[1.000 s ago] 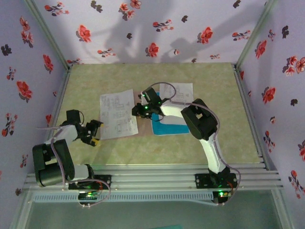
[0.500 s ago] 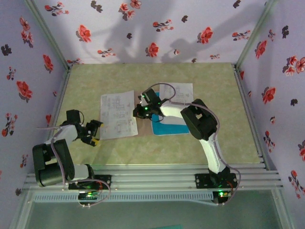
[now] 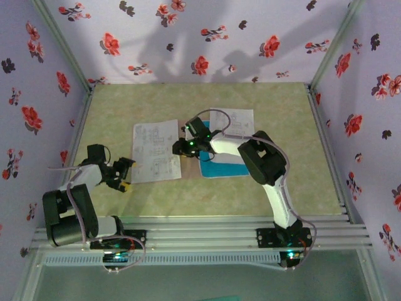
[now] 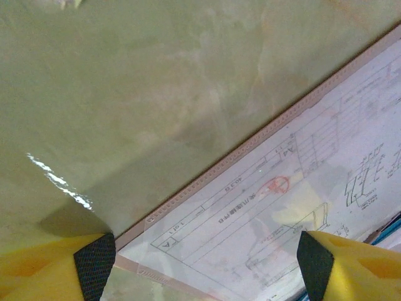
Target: Put the files into the folder
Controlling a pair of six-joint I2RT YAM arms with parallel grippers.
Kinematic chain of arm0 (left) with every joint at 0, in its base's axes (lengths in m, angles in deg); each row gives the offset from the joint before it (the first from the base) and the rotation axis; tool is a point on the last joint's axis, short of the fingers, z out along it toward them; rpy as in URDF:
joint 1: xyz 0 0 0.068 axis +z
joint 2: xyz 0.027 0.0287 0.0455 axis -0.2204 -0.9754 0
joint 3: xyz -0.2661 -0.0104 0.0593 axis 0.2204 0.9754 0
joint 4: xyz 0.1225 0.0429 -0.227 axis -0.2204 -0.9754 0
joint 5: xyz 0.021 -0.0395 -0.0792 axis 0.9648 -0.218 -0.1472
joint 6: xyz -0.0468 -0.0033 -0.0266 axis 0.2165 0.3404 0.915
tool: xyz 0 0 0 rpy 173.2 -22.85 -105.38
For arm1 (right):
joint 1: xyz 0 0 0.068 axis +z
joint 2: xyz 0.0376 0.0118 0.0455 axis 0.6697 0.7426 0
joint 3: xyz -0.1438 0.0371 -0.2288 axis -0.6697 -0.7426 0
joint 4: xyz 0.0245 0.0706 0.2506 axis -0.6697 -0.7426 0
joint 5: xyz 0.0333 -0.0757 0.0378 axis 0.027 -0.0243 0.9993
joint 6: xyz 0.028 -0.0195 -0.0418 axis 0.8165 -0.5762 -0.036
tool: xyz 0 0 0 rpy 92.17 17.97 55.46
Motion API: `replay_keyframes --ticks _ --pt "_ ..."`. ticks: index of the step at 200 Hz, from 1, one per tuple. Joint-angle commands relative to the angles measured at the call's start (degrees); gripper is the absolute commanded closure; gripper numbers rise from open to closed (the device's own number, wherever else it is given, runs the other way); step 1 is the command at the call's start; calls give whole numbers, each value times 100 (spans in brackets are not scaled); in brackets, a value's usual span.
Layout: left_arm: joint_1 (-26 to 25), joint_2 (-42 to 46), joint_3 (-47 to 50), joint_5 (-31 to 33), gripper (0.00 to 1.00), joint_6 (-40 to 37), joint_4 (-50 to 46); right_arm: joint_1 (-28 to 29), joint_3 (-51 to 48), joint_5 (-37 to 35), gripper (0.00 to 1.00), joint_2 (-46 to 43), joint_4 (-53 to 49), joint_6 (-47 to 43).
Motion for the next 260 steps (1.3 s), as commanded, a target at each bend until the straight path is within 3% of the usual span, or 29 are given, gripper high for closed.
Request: replay_keyframes --ticks 1,21,53,85,119,154,260 --pt "-49 164 -17 370 19 -267 -197 28 -99 -636 55 -536 -466 20" --pt "-164 514 -271 650 19 -407 -806 28 -236 -1035 46 -1055 -567 162" --pt "-693 671 -648 927 19 -568 -1267 26 -401 -1773 41 -1681 -984 533" --pt "-1279 352 -1067 879 21 -736 -1038 71 -296 -2365 39 -1777 -1777 1554" --pt "-1605 -384 -1370 628 31 -1032 -614 305 161 -2848 36 -1583 -2299 2594" --pt "-1764 -907 -1297 333 39 -1210 -123 411 1143 -2903 29 -889 -3360 3314" --pt "-2632 -1065 -316 26 43 -399 936 275 1891 -2821 23 -90 -3563 3699"
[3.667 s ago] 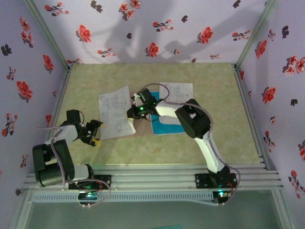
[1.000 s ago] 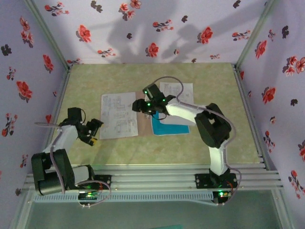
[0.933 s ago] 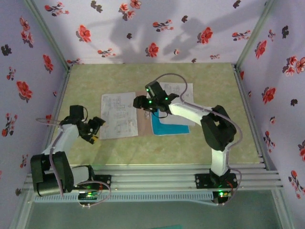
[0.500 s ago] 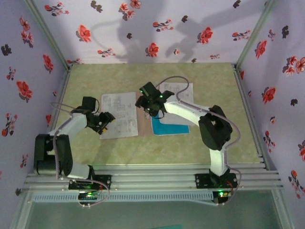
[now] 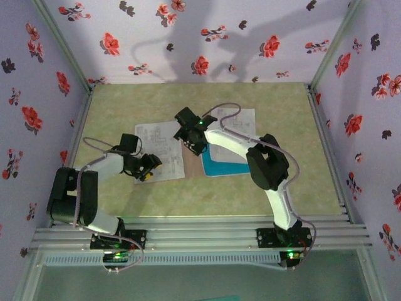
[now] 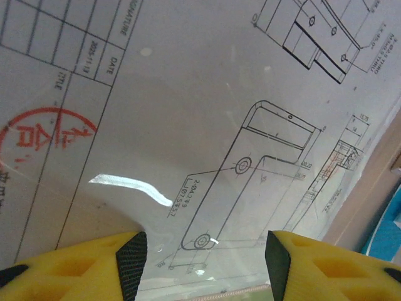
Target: Put the files into the folder
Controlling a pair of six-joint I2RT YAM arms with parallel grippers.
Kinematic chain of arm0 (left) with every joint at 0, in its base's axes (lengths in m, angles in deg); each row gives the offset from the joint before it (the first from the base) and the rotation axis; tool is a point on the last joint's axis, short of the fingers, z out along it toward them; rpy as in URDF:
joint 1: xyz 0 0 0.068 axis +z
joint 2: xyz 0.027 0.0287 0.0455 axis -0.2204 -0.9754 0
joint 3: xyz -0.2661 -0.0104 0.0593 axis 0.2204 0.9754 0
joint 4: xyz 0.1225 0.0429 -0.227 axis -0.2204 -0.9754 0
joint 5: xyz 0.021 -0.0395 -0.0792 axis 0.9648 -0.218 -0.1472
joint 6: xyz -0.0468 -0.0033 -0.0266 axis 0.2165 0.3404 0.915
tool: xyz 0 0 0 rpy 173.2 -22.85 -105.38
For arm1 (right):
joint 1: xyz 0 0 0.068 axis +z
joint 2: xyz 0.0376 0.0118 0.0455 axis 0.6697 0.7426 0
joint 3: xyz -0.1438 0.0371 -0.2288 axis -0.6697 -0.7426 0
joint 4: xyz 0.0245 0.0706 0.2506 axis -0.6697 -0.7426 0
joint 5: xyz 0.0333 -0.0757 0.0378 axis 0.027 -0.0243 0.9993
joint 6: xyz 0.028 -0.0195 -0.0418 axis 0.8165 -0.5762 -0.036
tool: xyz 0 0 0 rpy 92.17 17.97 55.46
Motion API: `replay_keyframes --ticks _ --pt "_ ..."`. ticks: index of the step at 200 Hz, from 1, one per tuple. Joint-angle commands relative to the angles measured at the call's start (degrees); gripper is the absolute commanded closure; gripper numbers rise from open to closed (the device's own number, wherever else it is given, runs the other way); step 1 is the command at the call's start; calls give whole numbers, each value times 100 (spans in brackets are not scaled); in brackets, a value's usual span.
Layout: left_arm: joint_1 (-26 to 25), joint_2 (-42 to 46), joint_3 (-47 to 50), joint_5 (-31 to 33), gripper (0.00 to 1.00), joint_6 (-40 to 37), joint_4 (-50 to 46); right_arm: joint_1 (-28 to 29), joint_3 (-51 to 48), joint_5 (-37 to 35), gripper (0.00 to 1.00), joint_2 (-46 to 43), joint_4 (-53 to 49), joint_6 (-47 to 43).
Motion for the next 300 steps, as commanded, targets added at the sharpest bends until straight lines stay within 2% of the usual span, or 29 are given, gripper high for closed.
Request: replay_keyframes --ticks 1,34,180,300 --pt "-288 -59 334 -160 43 399 249 -90 179 -168 23 164 -272 156" --pt "-485 -27 363 -64 43 586 317 -237 237 -174 23 270 -404 1" --pt "-482 -61 296 24 43 553 227 -333 420 163 23 611 -386 -269" --pt "-485 -110 296 24 43 556 216 -319 548 -73 23 925 -886 -405"
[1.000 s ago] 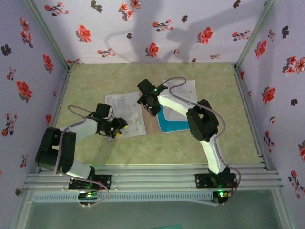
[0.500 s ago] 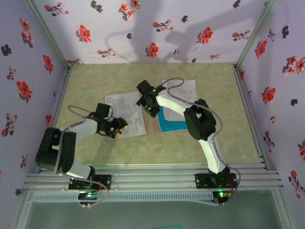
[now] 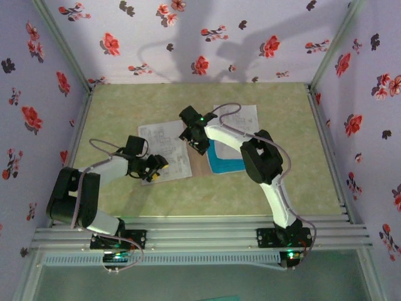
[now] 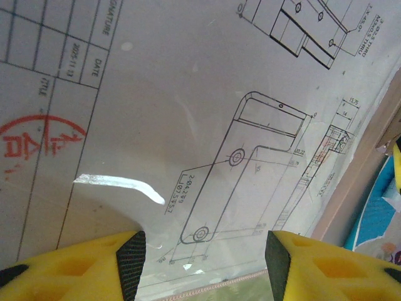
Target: Put the files into the folder
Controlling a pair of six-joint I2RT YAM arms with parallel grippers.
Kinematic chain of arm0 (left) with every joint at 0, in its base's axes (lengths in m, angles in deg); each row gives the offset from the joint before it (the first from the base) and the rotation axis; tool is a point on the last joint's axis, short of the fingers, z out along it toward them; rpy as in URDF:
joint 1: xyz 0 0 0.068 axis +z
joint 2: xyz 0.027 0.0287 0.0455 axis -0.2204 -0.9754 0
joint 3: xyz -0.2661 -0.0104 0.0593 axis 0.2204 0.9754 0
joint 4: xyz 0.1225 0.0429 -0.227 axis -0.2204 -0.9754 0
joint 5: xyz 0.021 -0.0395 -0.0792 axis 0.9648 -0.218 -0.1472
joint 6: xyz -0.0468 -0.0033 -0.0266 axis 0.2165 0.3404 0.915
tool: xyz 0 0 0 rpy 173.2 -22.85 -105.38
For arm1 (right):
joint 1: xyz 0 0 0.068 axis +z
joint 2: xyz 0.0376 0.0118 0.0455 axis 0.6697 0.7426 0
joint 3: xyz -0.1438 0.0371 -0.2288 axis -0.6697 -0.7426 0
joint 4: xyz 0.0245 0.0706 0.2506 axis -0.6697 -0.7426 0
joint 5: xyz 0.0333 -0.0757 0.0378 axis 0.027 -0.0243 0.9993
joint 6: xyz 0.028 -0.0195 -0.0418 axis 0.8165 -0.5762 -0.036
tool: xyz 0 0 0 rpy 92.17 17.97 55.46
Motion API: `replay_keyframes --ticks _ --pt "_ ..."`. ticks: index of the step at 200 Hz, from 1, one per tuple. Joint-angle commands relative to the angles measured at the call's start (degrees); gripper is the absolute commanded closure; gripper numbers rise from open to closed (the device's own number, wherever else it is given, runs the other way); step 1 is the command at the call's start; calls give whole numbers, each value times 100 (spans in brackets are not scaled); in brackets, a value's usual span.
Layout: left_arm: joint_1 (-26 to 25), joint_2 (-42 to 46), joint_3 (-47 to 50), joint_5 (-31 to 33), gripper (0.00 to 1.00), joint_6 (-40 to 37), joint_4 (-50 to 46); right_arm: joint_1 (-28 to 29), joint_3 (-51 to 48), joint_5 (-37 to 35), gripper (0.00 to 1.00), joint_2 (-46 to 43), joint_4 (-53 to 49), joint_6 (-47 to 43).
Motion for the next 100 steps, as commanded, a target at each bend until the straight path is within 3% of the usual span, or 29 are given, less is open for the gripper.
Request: replay_keyframes --ticks 1,100 --pt "-73 -146 148 107 43 44 -245 15 165 -251 23 306 -507 -170" --pt "-65 -168 133 151 43 11 -334 34 583 -921 22 852 -1219 -337"
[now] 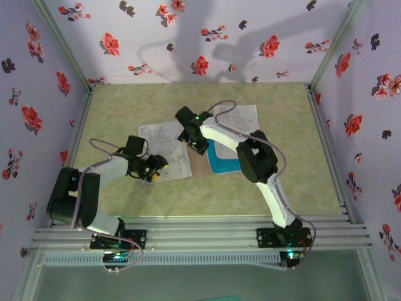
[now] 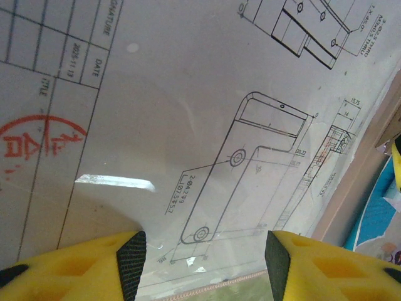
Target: Put the files into the folder
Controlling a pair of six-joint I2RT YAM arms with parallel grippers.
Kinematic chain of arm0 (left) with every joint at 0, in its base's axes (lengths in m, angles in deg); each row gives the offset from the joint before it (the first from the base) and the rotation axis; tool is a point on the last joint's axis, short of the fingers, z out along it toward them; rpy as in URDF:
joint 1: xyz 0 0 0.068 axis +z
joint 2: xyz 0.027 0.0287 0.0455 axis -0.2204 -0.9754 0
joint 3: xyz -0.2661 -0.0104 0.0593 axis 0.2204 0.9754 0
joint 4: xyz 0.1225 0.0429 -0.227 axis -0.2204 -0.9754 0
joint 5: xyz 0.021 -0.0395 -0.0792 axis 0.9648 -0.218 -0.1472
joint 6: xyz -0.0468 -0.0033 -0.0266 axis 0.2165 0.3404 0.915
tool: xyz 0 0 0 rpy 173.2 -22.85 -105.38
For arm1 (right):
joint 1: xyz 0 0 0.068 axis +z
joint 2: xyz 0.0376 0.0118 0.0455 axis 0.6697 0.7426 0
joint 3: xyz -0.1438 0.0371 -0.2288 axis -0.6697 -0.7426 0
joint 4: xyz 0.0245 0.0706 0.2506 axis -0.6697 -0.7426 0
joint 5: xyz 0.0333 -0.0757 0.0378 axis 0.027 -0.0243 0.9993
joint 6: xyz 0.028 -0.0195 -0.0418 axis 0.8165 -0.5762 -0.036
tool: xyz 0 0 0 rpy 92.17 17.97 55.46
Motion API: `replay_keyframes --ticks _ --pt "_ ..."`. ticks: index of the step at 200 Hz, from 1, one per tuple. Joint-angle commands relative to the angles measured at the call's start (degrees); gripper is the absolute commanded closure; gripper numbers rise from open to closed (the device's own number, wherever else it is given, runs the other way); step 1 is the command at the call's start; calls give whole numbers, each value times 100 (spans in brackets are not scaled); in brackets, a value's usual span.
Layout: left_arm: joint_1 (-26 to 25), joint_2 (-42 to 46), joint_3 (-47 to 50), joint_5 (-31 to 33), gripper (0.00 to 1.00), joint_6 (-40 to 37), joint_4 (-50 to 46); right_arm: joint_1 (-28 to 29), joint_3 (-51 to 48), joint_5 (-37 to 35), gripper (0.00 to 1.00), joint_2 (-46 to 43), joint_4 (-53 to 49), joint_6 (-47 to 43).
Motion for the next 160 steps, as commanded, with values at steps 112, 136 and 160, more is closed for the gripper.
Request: replay_keyframes --ticks 112,136,160 --pt "24 -138 233 199 44 -42 -447 -178 114 -1000 21 950 -1172 -127" --pt "58 -134 247 195 44 -64 -469 -199 166 -1017 21 926 -1219 -186" --pt "64 -132 235 195 44 -75 -473 -137 446 -1032 21 791 -1182 -356"
